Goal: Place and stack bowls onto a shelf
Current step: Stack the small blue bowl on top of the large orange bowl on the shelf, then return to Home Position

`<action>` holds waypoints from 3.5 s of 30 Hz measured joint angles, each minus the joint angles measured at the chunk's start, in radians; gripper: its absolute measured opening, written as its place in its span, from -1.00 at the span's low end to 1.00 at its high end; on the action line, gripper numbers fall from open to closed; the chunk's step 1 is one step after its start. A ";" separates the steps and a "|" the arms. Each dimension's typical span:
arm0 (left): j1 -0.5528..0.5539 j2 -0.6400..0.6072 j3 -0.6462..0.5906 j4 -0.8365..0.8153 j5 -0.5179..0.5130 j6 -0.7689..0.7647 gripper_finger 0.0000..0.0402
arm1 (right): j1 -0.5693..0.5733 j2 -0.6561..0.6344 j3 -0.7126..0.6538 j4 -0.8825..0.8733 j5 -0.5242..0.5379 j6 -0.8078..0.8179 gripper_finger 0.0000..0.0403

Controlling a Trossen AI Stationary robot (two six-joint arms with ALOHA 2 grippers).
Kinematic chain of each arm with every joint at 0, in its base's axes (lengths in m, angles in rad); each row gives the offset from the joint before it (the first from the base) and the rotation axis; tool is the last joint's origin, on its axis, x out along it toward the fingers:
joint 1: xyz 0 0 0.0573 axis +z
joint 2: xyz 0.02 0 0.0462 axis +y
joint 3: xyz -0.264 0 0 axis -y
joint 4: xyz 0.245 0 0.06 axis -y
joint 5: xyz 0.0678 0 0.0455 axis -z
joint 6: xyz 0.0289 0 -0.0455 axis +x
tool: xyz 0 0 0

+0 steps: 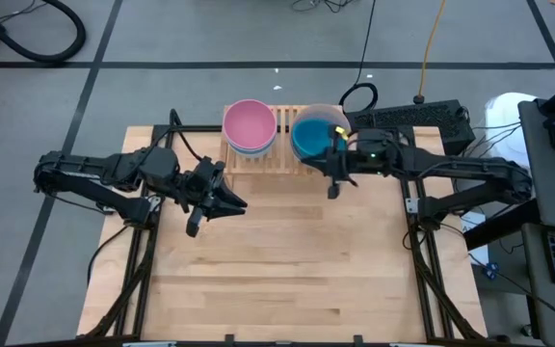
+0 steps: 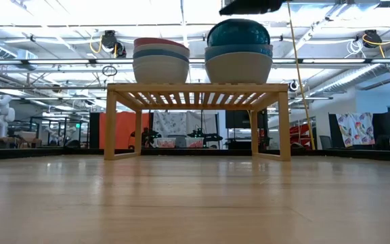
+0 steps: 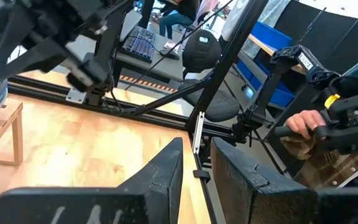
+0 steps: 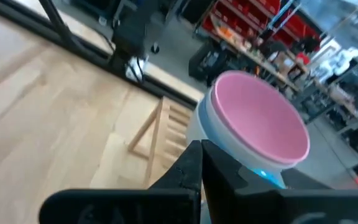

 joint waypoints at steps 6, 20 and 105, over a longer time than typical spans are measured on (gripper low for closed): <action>0.000 0.000 0.000 0.000 0.000 0.000 -0.56 | -0.051 0.055 0.000 -0.020 -0.004 -0.008 -1.00; 0.000 0.000 0.000 -0.049 0.001 0.000 -0.56 | -0.074 -0.101 0.000 0.070 0.048 -0.067 -1.00; 0.000 -0.467 0.000 -0.488 -0.402 0.287 -0.56 | -0.396 -0.784 0.000 -0.302 -0.221 0.075 -1.00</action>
